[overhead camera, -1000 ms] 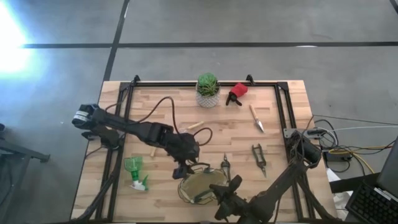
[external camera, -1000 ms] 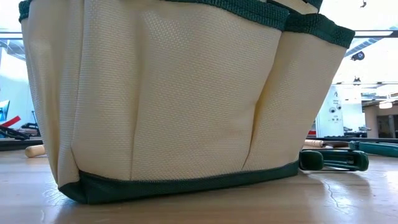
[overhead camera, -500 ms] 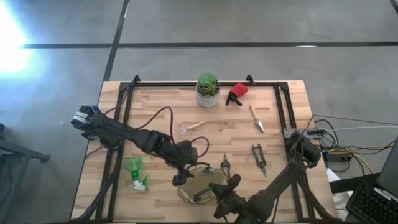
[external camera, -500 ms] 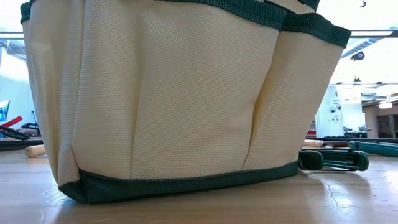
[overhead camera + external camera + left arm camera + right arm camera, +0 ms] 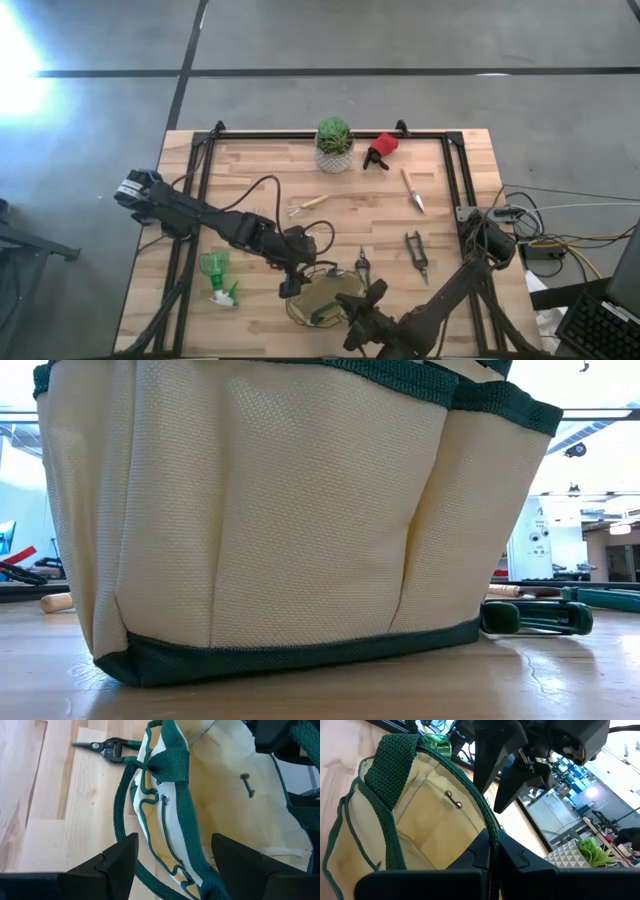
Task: Pick & Place Garden tools in Gardening bag
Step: Move the white gardening bag to the center of the table
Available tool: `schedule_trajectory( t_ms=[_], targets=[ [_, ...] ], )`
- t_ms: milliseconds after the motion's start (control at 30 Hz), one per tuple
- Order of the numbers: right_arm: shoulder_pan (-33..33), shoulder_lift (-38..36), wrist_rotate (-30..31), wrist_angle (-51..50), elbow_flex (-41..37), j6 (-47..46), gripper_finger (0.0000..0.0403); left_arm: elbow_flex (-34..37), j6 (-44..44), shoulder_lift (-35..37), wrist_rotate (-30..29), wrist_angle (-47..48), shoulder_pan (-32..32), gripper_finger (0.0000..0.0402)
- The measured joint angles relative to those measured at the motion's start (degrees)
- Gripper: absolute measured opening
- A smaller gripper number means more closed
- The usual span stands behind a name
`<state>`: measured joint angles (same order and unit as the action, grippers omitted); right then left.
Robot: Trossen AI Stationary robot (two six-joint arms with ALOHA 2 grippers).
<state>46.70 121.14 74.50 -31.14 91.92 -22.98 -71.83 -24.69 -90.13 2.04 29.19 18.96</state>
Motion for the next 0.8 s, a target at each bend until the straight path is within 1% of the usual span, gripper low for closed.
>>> schedule_trajectory(
  t_ms=[200,300,433,567,733,767,800],
  targets=[
    [-0.2,0.0,-0.2,0.0,0.0,0.0,0.0008,0.0,0.0,-1.8,0.8,-0.7,0.0,0.0245],
    [-0.4,0.0,-1.0,0.0,0.0,0.0,0.0008,-0.2,0.4,-4.8,3.3,-1.2,0.0,0.0229],
    [-0.5,0.0,-1.1,0.0,0.0,0.0,0.0008,-2.3,1.3,-7.3,2.4,-1.2,0.0,0.0196],
    [-0.5,0.0,-1.1,0.0,0.0,0.0,0.0008,-4.2,1.7,-7.6,1.2,-1.2,-0.1,0.0140],
    [-0.6,0.0,-1.6,0.0,0.0,0.3,0.0008,-6.0,2.6,-7.4,0.9,-0.8,-0.1,0.0027],
    [-0.6,0.0,-1.9,0.0,-0.1,0.3,0.0008,-6.1,2.7,-7.4,0.9,-0.8,-0.1,0.0014],
    [-0.6,0.0,-2.3,0.0,-0.1,0.3,0.0008,-6.1,2.7,-7.4,0.8,-0.7,-0.1,0.0011]
  ],
)
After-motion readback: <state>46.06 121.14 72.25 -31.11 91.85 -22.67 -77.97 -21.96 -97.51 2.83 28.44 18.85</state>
